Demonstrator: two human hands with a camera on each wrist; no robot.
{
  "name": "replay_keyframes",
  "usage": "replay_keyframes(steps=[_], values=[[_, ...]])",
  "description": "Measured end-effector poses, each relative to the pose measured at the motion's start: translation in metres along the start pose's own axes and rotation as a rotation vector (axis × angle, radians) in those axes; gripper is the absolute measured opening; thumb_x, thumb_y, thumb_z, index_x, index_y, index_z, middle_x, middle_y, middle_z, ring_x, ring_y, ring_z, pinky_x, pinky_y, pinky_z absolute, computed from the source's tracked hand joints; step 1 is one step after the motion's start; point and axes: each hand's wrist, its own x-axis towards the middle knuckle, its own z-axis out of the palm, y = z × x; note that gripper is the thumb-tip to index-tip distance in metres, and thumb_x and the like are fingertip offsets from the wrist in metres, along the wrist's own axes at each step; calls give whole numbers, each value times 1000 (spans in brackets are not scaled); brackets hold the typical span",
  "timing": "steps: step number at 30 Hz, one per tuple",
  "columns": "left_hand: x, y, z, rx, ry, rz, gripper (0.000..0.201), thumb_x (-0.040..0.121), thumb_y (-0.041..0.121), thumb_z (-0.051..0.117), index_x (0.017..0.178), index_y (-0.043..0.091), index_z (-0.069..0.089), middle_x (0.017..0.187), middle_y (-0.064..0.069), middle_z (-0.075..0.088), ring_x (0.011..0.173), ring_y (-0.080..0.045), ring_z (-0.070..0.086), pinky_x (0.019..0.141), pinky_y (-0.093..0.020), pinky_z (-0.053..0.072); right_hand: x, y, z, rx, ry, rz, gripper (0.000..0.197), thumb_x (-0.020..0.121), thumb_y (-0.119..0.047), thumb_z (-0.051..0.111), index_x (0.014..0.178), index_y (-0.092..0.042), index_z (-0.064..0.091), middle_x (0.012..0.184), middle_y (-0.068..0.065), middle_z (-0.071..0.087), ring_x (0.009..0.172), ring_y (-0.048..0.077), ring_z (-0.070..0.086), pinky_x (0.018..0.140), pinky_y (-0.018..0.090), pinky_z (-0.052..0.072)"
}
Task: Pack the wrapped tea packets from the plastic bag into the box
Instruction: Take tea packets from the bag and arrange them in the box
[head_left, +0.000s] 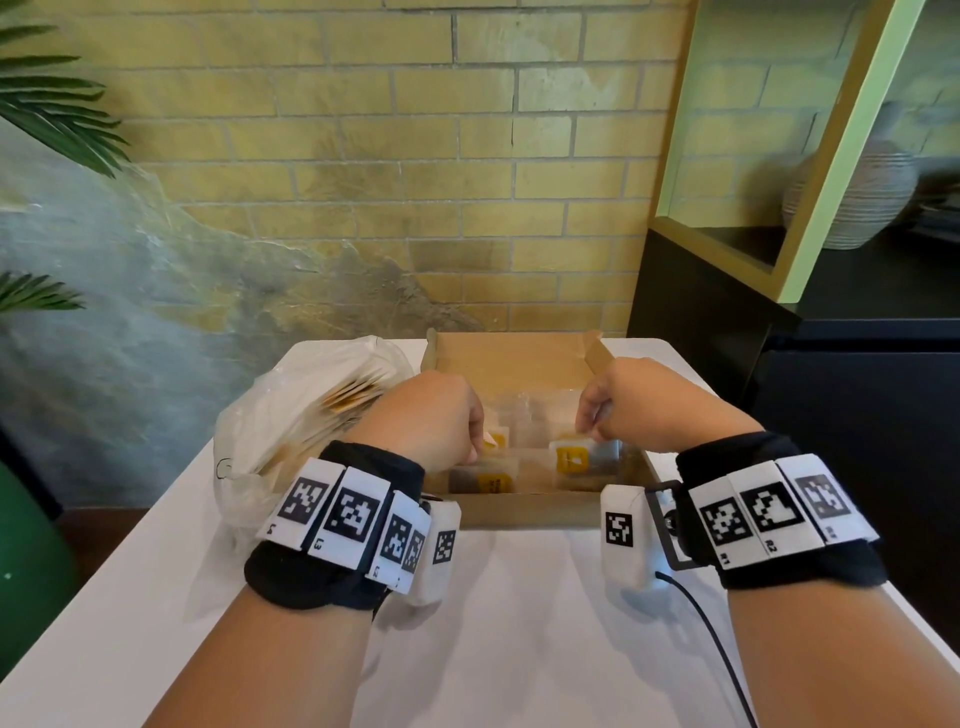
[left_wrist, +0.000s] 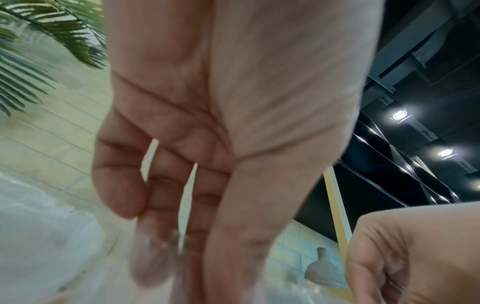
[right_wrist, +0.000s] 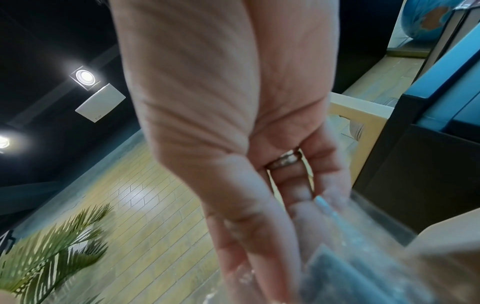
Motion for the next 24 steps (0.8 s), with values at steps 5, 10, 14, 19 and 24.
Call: replay_keyframes(steps=[5, 10, 14, 19, 24], values=[[-1, -3, 2, -37, -33, -16, 25, 82, 15, 69, 105, 23, 68, 109, 2, 65, 104, -17, 59, 94, -31, 48, -1, -2, -1, -17, -37, 15, 19, 81, -5, 65, 94, -18, 72, 80, -11, 58, 97, 17, 59, 86, 26, 44], [3, 4, -2, 19, -110, -25, 27, 87, 10, 63, 113, 17, 67, 123, -1, 60, 116, -19, 54, 103, -34, 43, 1, -3, 6, -59, -131, 123, 29, 80, -5, 67, 106, -18, 67, 113, 4, 61, 109, 24, 56, 98, 36, 46], [3, -5, 3, 65, -16, 1, 18, 86, 12, 61, 98, 20, 71, 104, 1, 67, 101, -19, 62, 89, -30, 51, 4, -6, 0, -56, -178, 172, 22, 82, -5, 64, 101, -15, 69, 117, 8, 60, 110, 27, 56, 100, 38, 45], [6, -9, 5, -13, 84, -57, 20, 85, 9, 64, 96, 22, 71, 111, -2, 64, 106, -20, 59, 96, -34, 48, 3, 1, -3, -70, -104, 136, 22, 82, -8, 66, 100, -19, 70, 119, 5, 59, 113, 24, 53, 98, 33, 43], [10, -12, 9, -26, 99, -69, 21, 83, 6, 64, 88, 24, 73, 112, -2, 66, 103, -20, 60, 95, -33, 48, 3, 7, 4, -80, -95, 127, 27, 81, -5, 65, 103, -22, 66, 119, 5, 59, 111, 24, 54, 99, 35, 44]])
